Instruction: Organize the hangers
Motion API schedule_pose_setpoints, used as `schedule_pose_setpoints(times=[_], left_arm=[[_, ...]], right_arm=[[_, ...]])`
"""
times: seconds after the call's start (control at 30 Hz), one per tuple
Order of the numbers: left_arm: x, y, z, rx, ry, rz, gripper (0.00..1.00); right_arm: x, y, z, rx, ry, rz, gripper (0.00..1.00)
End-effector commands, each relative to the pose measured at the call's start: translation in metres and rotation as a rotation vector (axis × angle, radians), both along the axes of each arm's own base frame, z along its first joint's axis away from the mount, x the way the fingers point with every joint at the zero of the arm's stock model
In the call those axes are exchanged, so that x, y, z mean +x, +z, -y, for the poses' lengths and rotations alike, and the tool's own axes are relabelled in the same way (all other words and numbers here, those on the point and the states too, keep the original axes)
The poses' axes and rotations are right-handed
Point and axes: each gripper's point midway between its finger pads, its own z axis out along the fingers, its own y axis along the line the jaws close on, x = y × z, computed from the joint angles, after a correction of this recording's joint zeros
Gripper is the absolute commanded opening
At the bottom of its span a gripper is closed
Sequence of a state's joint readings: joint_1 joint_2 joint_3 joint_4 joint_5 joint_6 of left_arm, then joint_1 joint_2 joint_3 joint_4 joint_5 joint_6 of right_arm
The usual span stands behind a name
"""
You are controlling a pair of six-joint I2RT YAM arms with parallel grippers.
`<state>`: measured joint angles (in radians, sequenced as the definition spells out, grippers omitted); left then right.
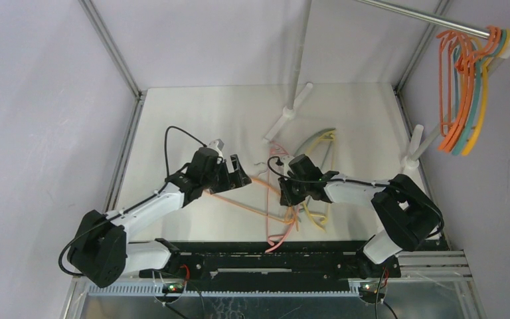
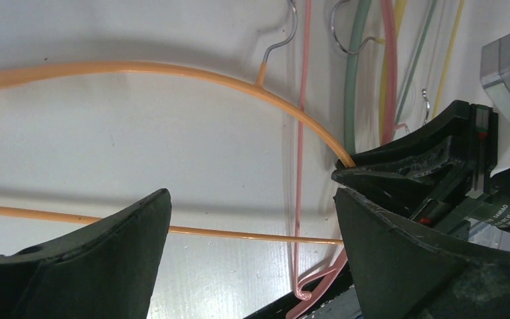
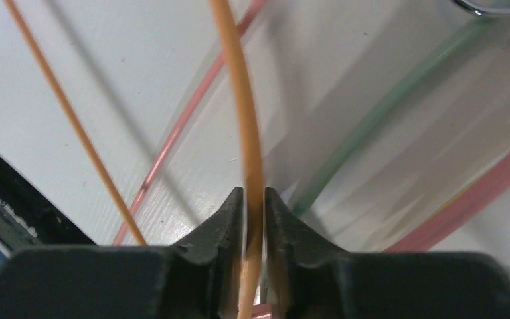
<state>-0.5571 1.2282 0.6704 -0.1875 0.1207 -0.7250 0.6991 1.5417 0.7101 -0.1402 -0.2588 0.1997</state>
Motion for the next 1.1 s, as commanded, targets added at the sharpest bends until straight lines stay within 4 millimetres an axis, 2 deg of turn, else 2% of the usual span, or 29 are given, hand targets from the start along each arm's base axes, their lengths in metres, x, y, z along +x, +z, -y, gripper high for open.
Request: schedule_pose_setpoints(times=[0.0,0.03,0.07,0.17,0.3,0.43,0.53,0.6,0.7,0.87,1.07], left_arm=[[-0.004,-0.004,-0.007,0.023,0.007,0.007,0.97],[-0.005,-0.005,-0.007,0.023,0.007,0.006,0.97],[-0.004,-0.004,-0.007,0.023,0.009,0.011,0.97],[-0.004,0.002,-0.008,0.023,0.007,0.03,0.97],[-0.002,0.02,-0.009,0.016,0.007,0.063,0.97],[0.003,0.057,-0.011,-0.011,0.023,0.143,0.97],[0.005,0.082,-0.012,-0.036,0.035,0.194,0.97],[0.006,0.097,-0.011,-0.06,0.038,0.226,0.97],[0.009,0.113,-0.009,-0.08,0.037,0.258,0.97],[0.01,0.11,-0.004,-0.078,0.013,0.246,0.97],[0.007,0.103,-0.002,-0.086,-0.006,0.229,0.97]], right_arm=[[0.006,-0.002,0.004,-0.057,0.006,0.046,0.11],[0.007,0.0,0.006,-0.061,-0.001,0.056,0.03],[0.007,0.003,0.007,-0.06,-0.006,0.065,0.0],[0.014,0.024,0.007,-0.031,-0.023,0.131,0.0],[0.034,0.073,0.018,-0.017,-0.127,0.278,0.0],[0.057,0.145,0.05,-0.058,-0.301,0.498,0.0],[0.066,0.191,0.083,-0.119,-0.406,0.64,0.0],[0.068,0.209,0.105,-0.185,-0.451,0.697,0.0],[0.069,0.232,0.125,-0.212,-0.485,0.756,0.0],[0.067,0.259,0.147,-0.197,-0.586,0.801,0.0],[0.065,0.307,0.196,-0.377,-0.736,0.95,0.0]])
